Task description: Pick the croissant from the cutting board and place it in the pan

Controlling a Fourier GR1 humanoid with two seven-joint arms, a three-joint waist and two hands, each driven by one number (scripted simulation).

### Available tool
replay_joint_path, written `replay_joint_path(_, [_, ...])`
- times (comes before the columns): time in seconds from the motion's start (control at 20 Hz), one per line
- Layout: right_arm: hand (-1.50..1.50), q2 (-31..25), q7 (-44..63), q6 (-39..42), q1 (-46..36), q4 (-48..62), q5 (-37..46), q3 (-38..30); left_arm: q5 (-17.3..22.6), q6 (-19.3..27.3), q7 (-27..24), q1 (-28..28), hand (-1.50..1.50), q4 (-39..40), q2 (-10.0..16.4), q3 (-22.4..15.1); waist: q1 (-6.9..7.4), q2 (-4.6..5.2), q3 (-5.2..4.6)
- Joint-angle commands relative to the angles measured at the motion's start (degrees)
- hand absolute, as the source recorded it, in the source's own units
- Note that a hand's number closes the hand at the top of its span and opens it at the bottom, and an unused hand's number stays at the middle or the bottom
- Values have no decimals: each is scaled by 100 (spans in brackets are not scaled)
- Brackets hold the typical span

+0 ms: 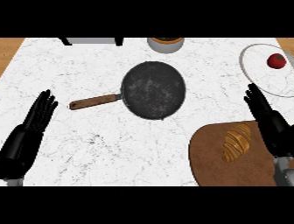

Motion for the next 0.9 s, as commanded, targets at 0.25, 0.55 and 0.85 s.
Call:
replay_joint_path(0.25, [-150,498,-68,-3086,-168,-89,136,-2135,-766,673,631,369,0,662,557,241,-370,125,47])
replay_joint_path(0.55, [-150,1203,1150,-5114,1263,43,813,-2190,-802,709,828,690,0,670,407,-29,-496,90,-12])
replay_joint_path(0.85, [-150,668,2563,-5155,2729,-482,2219,-931,-948,707,1175,364,0,498,364,-224,-191,168,-27])
